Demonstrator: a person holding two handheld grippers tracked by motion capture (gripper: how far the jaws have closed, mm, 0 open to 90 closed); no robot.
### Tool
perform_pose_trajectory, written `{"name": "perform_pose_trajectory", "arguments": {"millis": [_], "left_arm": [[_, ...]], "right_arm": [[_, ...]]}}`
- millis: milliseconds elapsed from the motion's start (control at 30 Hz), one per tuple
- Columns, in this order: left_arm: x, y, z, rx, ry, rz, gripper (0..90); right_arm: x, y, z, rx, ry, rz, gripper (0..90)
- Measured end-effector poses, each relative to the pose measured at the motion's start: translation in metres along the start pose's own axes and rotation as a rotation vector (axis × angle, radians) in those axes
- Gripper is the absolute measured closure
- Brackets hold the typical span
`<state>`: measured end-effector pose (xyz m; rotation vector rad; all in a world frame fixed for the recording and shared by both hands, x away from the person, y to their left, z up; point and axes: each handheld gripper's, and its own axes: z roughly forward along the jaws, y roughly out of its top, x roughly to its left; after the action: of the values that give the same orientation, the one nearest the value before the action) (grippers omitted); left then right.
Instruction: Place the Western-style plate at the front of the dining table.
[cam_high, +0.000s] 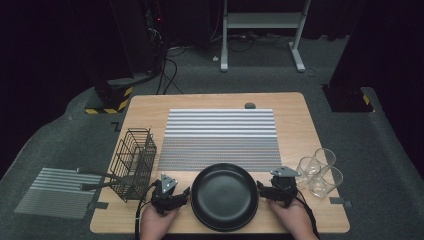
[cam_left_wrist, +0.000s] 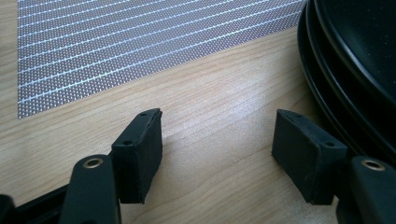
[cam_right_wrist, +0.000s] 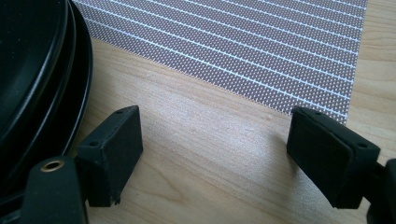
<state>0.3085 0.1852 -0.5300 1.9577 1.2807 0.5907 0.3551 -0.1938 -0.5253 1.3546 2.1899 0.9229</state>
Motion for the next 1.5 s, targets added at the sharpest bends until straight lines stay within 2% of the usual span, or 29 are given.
{"name": "perform_pose_trajectory", "arguments": {"millis": [400,467,567,633,867,967,1133,1167,1333,1500], "left_arm": [[0.0,0.0,0.0,0.0,-0.001,0.001,33.4],[0.0,0.0,0.0,0.0,-0.001,0.001,33.4],[0.0,0.0,0.0,0.0,-0.001,0.001,33.4],[0.0,0.0,0.0,0.002,-0.001,0.001,33.4],[0.0,0.0,0.0,0.002,0.001,0.0,33.4],[0.0,0.0,0.0,0.001,-0.001,0.0,33.6],[0.0,0.0,0.0,-0.001,-0.001,-0.003,34.0],[0.0,0.0,0.0,-0.001,0.0,-0.004,34.0],[0.0,0.0,0.0,0.0,-0.001,-0.001,34.0],[0.0,0.0,0.0,0.0,-0.001,-0.001,33.8]], "right_arm": [[-0.001,0.0,0.0,-0.005,0.0,-0.003,18.4],[-0.002,0.0,0.0,-0.008,0.003,-0.017,18.3],[-0.002,0.0,0.0,-0.006,0.008,-0.001,18.2],[-0.003,0.0,0.001,-0.008,0.005,-0.028,17.2],[-0.004,0.0,0.001,-0.002,0.015,-0.033,15.9],[-0.003,0.0,-0.002,-0.012,-0.001,-0.073,15.8],[-0.004,0.001,-0.005,-0.035,0.01,-0.064,15.3],[-0.006,0.0,-0.006,-0.045,0.014,-0.085,15.1],[-0.005,0.0,-0.009,-0.078,0.018,-0.097,14.7],[-0.005,0.001,-0.012,-0.085,0.021,-0.097,14.6]]}}
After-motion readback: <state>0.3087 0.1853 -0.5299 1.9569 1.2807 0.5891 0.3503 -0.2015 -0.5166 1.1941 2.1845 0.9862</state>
